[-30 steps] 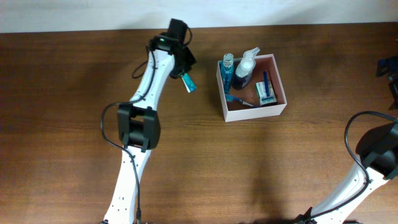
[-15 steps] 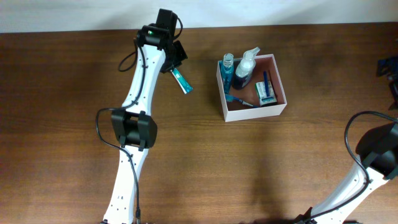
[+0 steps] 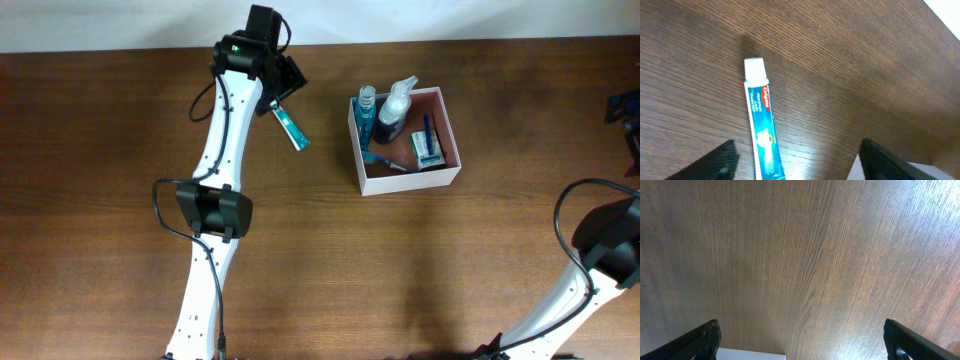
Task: Pack container
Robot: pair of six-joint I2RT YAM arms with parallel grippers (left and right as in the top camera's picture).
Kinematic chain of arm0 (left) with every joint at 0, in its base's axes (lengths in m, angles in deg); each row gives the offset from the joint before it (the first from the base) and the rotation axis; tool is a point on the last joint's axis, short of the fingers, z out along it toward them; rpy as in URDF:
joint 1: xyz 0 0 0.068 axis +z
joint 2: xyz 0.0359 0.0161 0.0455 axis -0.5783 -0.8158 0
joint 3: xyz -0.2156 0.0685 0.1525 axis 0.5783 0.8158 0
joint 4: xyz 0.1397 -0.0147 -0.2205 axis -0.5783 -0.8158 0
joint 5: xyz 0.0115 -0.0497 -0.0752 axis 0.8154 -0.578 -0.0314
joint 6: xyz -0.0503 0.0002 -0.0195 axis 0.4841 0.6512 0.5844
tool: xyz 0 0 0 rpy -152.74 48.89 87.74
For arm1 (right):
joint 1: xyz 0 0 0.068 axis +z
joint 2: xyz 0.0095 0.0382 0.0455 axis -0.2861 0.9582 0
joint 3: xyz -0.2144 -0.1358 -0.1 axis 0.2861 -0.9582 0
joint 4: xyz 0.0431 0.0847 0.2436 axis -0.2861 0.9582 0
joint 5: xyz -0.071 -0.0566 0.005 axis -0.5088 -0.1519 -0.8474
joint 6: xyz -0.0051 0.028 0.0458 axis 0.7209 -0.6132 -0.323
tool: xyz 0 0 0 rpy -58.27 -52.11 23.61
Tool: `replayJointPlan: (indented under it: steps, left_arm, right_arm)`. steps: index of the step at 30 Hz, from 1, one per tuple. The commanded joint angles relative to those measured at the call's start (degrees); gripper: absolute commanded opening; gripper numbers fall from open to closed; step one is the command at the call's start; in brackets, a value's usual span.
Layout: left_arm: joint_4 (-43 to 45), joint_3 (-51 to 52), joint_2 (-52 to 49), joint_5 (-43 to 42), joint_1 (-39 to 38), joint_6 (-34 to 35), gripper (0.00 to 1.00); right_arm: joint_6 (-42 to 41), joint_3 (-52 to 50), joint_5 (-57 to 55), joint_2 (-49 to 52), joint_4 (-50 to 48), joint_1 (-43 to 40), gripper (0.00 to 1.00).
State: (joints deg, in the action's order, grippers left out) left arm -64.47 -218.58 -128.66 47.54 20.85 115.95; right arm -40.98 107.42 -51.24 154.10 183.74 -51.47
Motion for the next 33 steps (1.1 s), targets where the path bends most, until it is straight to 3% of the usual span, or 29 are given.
replayJointPlan:
  steps: [1, 11, 33]
  left_arm:
    - [-1.81, -0.46, 0.20, 0.28, 0.39, 4.11, 0.81]
    - [-5.81, 2.16, -0.35, 2.16, 0.42, 8.96, 0.81]
    - [-5.75, 9.53, -1.11, 2.19, 1.05, 8.94, 0.81]
  right_arm:
    - [-0.31, 0.00, -0.72, -0.22, 0.11, -0.04, 0.99]
    - [-0.31, 0.00, -0.72, -0.22, 0.11, -0.04, 0.99]
    - [-0.31, 0.00, -0.72, -0.22, 0.13, -0.04, 0.99]
